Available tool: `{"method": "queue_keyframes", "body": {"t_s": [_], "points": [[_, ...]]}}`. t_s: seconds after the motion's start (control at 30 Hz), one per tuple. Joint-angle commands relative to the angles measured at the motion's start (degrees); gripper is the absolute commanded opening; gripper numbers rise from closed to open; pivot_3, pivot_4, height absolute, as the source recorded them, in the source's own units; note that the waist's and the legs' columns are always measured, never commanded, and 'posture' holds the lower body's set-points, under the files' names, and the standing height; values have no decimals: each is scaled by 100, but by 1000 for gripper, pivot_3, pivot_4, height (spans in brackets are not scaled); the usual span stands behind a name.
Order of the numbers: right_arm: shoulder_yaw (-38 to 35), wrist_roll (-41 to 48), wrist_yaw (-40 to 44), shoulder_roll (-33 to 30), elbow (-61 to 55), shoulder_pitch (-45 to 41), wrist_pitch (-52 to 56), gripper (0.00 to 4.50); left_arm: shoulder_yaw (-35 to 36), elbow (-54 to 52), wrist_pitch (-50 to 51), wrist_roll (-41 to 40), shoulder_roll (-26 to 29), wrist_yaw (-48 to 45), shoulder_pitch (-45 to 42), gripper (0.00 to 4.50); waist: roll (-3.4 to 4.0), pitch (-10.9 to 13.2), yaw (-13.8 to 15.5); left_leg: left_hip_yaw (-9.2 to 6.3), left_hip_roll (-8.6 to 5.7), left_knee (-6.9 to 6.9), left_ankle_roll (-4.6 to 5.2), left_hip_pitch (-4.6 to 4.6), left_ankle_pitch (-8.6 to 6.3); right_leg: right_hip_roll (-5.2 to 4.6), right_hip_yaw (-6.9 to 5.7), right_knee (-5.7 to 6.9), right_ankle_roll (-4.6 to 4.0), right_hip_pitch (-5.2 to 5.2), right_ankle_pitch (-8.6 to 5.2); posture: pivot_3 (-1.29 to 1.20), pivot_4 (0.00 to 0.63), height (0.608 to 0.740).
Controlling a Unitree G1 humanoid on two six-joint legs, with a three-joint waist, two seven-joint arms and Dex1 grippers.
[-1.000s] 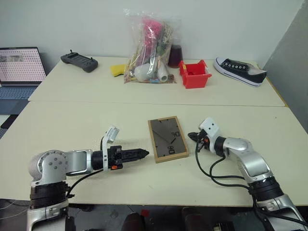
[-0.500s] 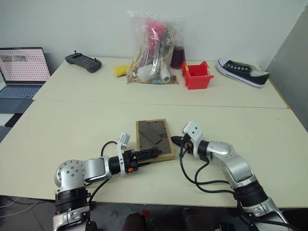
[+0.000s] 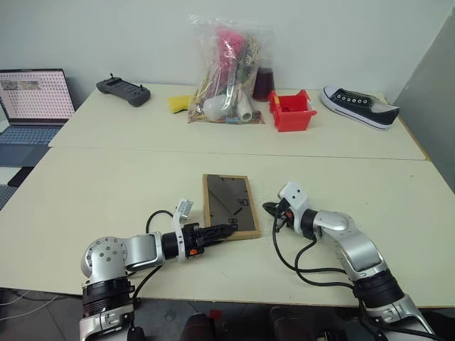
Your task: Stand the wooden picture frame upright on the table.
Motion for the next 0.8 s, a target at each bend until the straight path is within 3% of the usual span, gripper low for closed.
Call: {"method": "queue_keyframes", "body": {"t_s": [0.03,0.1,0.2,0.33,0.4,0.8], "points": [[-519,299,193,-268,-314,-222,61,0,131,-152,35,-203,-135,152,-317,1309,-1,1,4,0,0,0,0,0,0,0,0,0,0,0,0,0,150,740],[-803,703,449,-427,-458,-463,425,0,117,-135,29,-173,-116,198,-527,1299,-3,5,6,0,0,1,0,-2,0,0,0,0,0,0,0,0,150,740],[-1197,1669,981,-615,-711,-928,1337,466,-127,-231,-55,-115,154,-93,-802,1299,-3,11,-3,-1,-1,1,0,-2,0,1,0,1,0,-1,0,0,150,740],[-1495,2688,1335,-699,-902,-1638,2316,1430,-454,-326,-363,-39,688,-807,-1108,1299,-2,15,-29,-5,4,-8,-1,-2,1,8,-3,-2,0,-3,0,0,150,740],[-1508,2846,1216,-594,-758,-1972,2540,1903,-707,-406,-596,82,954,-1182,-1192,1299,-2,15,-28,-6,4,-9,-1,-2,1,8,-4,-5,-1,-3,0,0,150,740],[-1166,2874,803,273,3,-2820,2504,4380,-1149,-944,-1204,126,1228,-1775,-1141,1299,-1,17,-33,-4,4,-6,1,-17,0,2,-5,-11,0,-14,0,0,150,740]]}}
